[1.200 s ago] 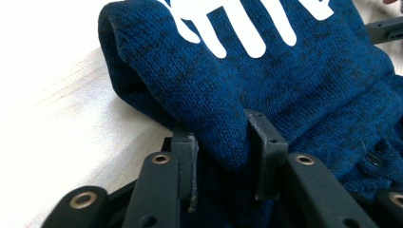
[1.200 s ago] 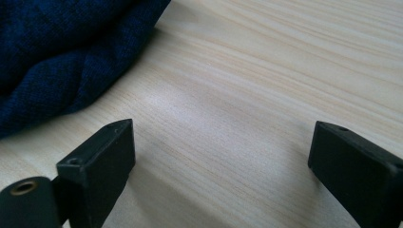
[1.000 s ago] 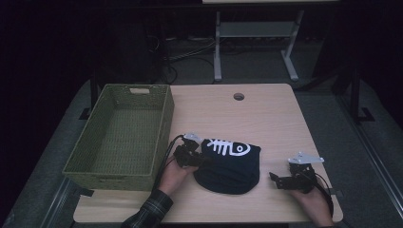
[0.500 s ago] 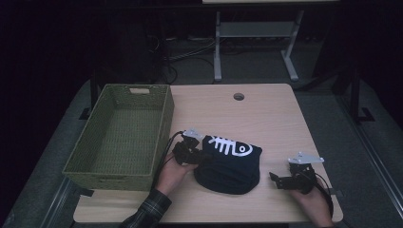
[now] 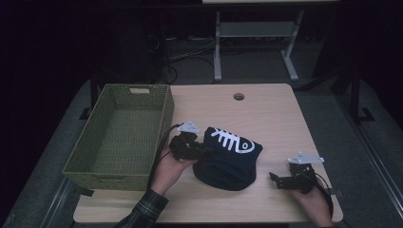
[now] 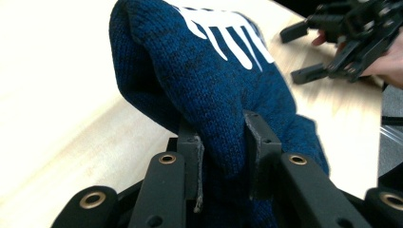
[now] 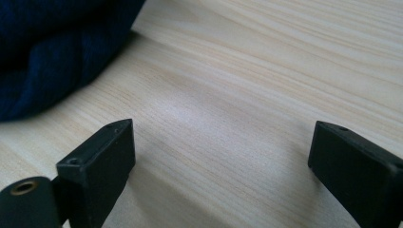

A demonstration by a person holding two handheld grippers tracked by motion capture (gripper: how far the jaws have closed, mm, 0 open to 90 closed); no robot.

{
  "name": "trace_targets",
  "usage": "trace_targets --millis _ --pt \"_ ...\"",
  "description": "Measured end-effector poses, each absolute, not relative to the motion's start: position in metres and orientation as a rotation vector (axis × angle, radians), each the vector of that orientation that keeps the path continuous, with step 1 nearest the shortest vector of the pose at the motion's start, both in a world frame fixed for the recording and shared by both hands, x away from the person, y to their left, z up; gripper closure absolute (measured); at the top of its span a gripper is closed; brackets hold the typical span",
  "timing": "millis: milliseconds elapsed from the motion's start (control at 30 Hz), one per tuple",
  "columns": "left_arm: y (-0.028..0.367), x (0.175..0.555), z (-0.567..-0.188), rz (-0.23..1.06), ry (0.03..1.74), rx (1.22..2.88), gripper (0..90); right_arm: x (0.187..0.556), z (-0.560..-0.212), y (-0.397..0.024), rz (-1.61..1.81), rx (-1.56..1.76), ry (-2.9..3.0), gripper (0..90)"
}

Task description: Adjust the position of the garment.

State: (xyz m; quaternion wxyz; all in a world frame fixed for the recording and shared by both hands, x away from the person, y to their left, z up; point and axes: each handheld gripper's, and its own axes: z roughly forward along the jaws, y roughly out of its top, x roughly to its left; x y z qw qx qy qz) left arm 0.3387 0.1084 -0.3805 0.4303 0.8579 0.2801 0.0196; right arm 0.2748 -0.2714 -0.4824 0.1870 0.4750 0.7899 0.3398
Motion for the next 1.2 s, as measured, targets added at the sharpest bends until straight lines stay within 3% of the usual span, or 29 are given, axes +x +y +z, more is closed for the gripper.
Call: trace_targets --millis 1200 --pt "0.185 0.335 -0.296 0.207 0.698 1.992 71.7 0.275 -0.482 -0.271 0.958 1.339 2.224 8.0"
